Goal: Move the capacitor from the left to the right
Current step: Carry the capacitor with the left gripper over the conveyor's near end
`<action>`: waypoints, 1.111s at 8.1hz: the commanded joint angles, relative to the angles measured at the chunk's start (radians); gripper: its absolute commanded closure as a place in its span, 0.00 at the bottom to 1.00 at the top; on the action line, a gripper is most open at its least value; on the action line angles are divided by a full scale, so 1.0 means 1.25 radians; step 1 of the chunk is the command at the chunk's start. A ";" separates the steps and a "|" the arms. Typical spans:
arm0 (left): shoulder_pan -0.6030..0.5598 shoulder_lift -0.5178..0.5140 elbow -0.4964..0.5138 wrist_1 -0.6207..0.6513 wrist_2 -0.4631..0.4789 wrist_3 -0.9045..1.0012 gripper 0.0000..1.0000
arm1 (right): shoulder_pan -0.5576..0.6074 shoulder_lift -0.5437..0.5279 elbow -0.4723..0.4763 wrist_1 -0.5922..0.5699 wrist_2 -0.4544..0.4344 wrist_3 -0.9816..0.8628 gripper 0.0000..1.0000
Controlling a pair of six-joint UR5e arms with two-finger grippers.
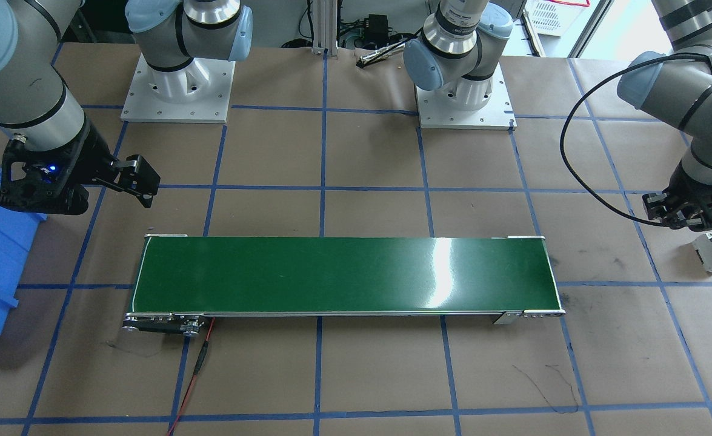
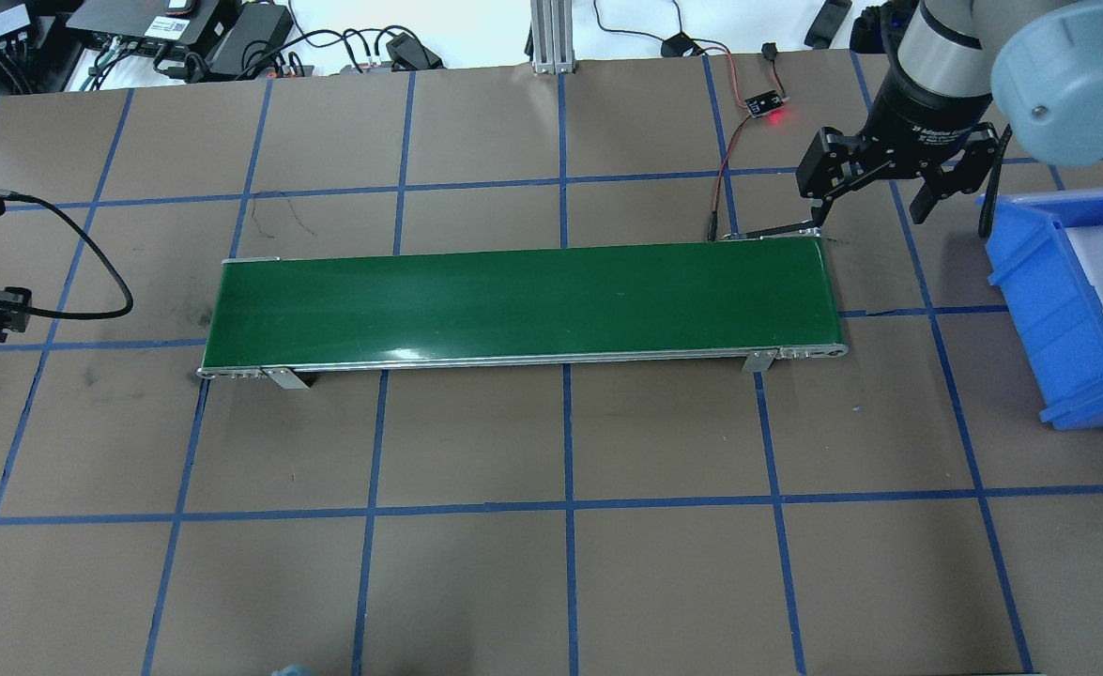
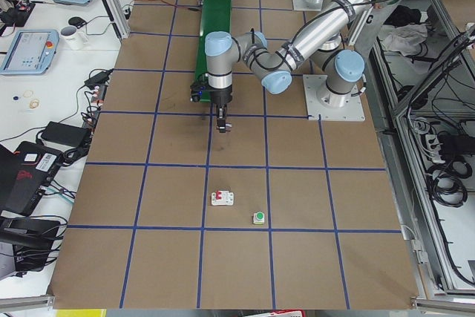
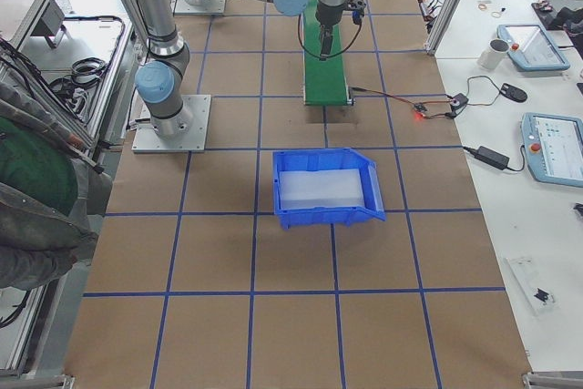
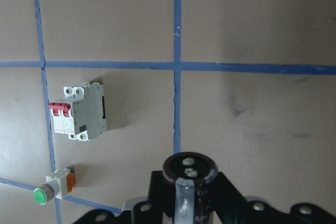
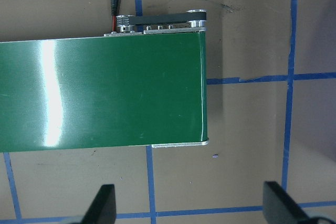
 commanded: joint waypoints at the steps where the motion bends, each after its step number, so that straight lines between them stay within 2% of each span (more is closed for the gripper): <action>1: -0.082 0.008 0.001 -0.043 -0.002 -0.100 0.87 | 0.000 0.000 0.000 0.000 0.000 0.000 0.00; 2: -0.103 0.009 0.000 -0.052 -0.001 -0.123 0.87 | 0.000 0.000 0.000 0.000 0.000 0.000 0.00; 3: -0.115 -0.005 0.000 -0.076 -0.004 -0.170 0.95 | 0.000 0.000 0.000 0.001 0.000 0.000 0.00; 5: -0.147 -0.004 0.003 -0.107 -0.094 -0.168 0.93 | 0.000 0.000 0.000 0.001 0.000 0.000 0.00; 9: -0.211 -0.016 0.006 -0.106 -0.132 -0.162 0.92 | 0.000 0.000 0.000 0.001 0.000 0.000 0.00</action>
